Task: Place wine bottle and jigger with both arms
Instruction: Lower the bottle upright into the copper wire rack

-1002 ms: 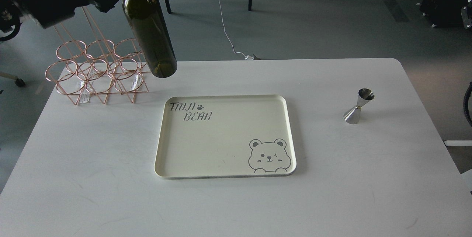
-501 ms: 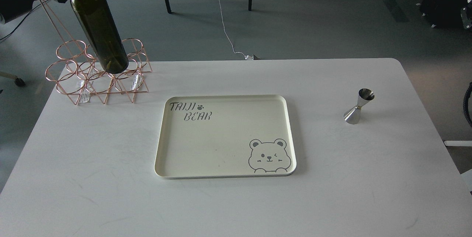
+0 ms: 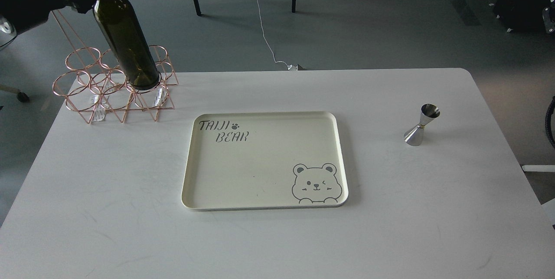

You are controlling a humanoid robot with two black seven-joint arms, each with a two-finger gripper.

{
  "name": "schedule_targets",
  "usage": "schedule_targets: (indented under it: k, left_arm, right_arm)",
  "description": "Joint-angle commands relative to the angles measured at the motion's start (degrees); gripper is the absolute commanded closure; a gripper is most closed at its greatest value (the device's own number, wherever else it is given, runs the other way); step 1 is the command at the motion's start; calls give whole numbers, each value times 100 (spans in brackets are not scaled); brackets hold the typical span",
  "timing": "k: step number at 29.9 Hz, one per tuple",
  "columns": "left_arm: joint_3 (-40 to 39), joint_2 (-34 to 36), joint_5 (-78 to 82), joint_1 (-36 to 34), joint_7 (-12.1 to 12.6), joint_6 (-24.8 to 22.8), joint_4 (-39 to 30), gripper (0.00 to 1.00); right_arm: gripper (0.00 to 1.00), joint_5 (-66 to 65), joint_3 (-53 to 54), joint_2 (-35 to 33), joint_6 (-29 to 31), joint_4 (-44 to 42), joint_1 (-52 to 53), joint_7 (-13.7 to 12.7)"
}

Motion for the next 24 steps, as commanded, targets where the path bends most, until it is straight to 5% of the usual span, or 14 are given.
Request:
schedule_targets:
  k: [1, 24]
  left_arm:
    - [-10, -3, -8, -101, -1, -6, -2, 81]
    - [323, -249, -17, -5, -1, 12, -2, 80]
  right_arm:
    - [15, -3, 8, 1, 0, 0, -3, 0]
    - [15, 6, 9, 1, 9, 0, -12, 0]
